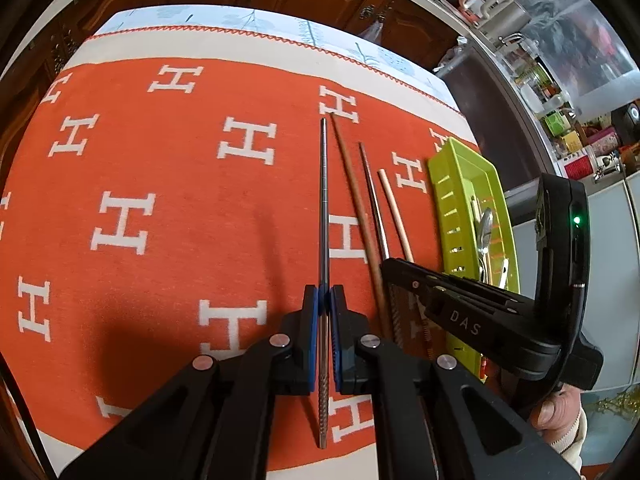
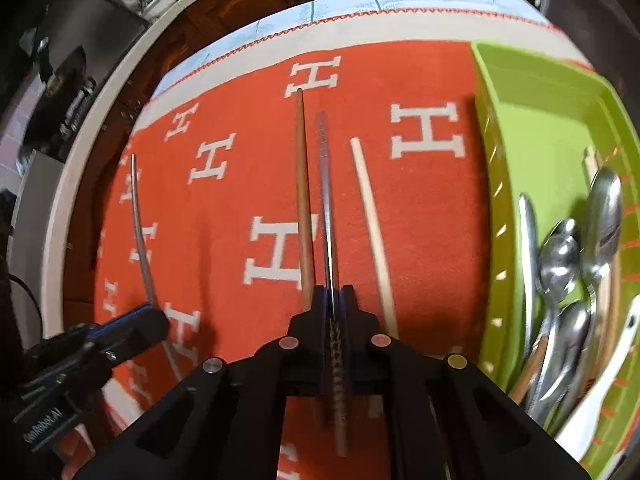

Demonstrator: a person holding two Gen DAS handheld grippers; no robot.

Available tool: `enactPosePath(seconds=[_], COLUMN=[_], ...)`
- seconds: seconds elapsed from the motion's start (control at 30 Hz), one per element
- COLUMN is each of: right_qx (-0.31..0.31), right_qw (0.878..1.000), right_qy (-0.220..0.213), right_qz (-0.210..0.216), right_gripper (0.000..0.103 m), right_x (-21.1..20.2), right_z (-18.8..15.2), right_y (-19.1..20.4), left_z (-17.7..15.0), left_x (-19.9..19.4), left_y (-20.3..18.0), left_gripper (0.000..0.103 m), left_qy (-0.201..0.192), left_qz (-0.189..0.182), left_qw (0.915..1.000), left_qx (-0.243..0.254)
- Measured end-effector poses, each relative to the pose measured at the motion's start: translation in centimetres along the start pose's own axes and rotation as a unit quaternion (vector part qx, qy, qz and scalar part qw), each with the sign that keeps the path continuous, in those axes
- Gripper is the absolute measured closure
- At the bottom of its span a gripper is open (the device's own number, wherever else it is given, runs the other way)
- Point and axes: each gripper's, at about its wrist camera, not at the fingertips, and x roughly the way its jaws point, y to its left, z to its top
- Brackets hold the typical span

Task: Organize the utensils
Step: 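Grasp a metal chopstick with the left tool while the right tool grasps another metal chopstick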

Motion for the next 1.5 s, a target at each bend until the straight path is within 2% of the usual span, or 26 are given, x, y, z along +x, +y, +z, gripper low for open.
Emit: enactPosePath(seconds=[0.23, 0.53, 0.67, 0.8, 0.97, 1.0, 1.1, 1.13, 1.3, 1.37, 1.43, 1.47, 1.5], right_qx=[0.023, 0.033, 0.037, 0.026, 0.01, 0.009, 0.01, 0.009, -0.019, -0.049, -0.078, -0.093, -0.096], right_qw=[0.997, 0.994, 0.992, 0.993, 0.997, 0.998, 0.999, 0.999, 1.0, 0.998, 0.993, 0.989, 0.989], right_qy=[-0.04, -0.054, -0.066, -0.074, -0.031, -0.025, -0.016, -0.013, 0.004, -0.011, -0.025, -0.035, -0.04], right_qz=[0.057, 0.093, 0.105, 0.091, 0.069, 0.059, 0.037, 0.032, -0.018, -0.046, -0.084, -0.107, -0.11], right_gripper=[0.098, 0.099, 0.103, 0.103, 0.102, 0.098, 0.077, 0.076, 0.076, 0.079, 0.094, 0.096, 0.097], right_x=[-3.7, -7.1, -8.5, -9.7, -8.0, -7.5, -5.8, -5.5, -3.0, -2.7, -2.6, -2.7, -2.6], right_z=[-1.1, -2.0, -3.0, -3.9, -4.1, -4.1, -3.5, -3.4, -3.6, -4.0, -4.6, -5.1, -4.9], right_y=[-0.7, -1.3, -1.7, -2.0, -1.4, -1.2, -0.8, -0.7, 0.8, 1.7, 2.6, 2.9, 2.9], left_z=[0.1, -0.3, -0.3, -0.3, -0.4, -0.4, -0.4, -0.4, -0.3, -0.2, -0.2, -0.2, -0.2], left_x=[-1.2, -2.1, -2.3, -2.2, -2.0, -2.0, -2.1, -2.2, -2.4, -2.5, -2.5, -2.5, -2.5], left_y=[-0.9, -2.8, -3.4, -4.1, -4.0, -3.9, -3.4, -3.1, -2.0, -1.7, -1.6, -1.6, -1.6], left_gripper=[0.1, 0.1, 0.1, 0.1, 0.1, 0.1, 0.1, 0.1, 0.1, 0.1, 0.1, 0.1, 0.1], left_qy=[-0.004, -0.005, -0.005, -0.004, -0.001, -0.001, -0.002, -0.002, -0.004, -0.005, -0.006, -0.006, -0.007], left_qz=[-0.013, -0.023, -0.023, -0.021, -0.017, -0.015, -0.011, -0.01, -0.008, -0.008, -0.008, -0.009, -0.009], left_qw=[0.9999, 0.9995, 0.9994, 0.9992, 0.9993, 0.9994, 0.9996, 0.9996, 0.9999, 0.9999, 0.9999, 0.9999, 0.9999], left_qx=[0.008, 0.022, 0.027, 0.034, 0.033, 0.032, 0.027, 0.025, 0.013, 0.01, 0.008, 0.008, 0.008])
